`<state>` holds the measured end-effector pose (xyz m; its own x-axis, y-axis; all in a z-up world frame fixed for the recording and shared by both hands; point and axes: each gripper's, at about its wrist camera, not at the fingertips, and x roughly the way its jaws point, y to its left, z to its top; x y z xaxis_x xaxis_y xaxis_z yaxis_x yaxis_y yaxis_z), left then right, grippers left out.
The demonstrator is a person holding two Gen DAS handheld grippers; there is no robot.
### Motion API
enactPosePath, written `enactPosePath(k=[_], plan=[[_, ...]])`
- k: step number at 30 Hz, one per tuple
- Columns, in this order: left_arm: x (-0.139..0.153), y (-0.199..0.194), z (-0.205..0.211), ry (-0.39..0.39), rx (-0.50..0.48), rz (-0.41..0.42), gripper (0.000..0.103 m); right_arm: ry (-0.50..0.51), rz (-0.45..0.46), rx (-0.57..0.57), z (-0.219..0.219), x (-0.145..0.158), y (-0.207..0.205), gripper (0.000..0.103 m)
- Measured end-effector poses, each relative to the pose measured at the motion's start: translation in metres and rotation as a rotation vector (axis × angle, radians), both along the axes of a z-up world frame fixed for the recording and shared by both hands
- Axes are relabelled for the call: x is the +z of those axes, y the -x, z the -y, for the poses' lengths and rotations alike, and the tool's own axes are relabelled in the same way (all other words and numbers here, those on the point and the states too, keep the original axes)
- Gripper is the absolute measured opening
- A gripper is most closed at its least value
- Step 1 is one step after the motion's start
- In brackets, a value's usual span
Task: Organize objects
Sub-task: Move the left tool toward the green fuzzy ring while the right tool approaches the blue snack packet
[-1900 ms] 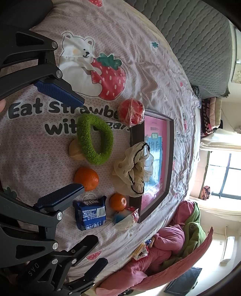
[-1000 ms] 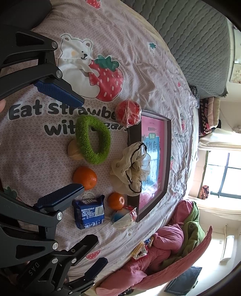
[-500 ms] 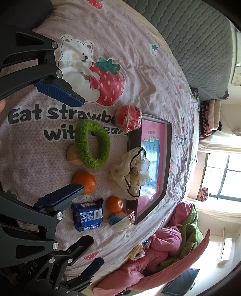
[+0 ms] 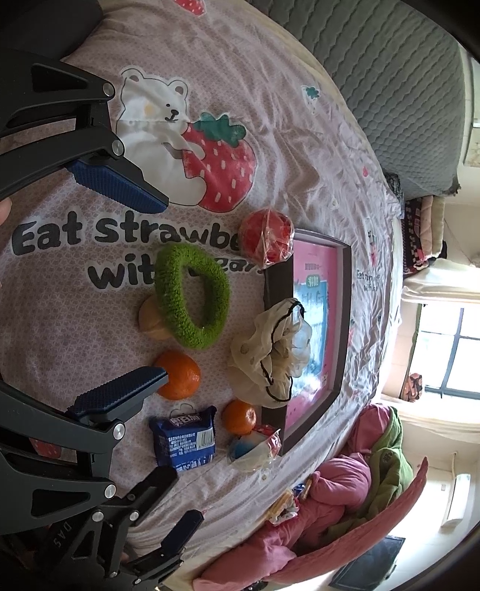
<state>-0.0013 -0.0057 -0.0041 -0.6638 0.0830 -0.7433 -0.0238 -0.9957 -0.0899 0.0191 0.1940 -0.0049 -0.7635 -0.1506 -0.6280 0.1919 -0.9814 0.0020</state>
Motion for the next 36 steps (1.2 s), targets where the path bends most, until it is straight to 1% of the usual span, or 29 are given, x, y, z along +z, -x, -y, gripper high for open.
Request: enactPosePath(k=[9, 23, 36], plan=[[-0.003, 0.004, 0.002, 0.015, 0.003, -0.006, 0.085, 0.013, 0.043, -0.007, -0.001, -0.010, 0.005, 0.083], [-0.010, 0.015, -0.003, 0.063, -0.007, -0.013, 0.085, 0.017, 0.067, -0.004, 0.001, -0.016, 0.011, 0.083], [-0.016, 0.029, -0.003, 0.065, -0.006, -0.008, 0.085, 0.050, 0.099, -0.029, 0.001, -0.023, 0.022, 0.083]])
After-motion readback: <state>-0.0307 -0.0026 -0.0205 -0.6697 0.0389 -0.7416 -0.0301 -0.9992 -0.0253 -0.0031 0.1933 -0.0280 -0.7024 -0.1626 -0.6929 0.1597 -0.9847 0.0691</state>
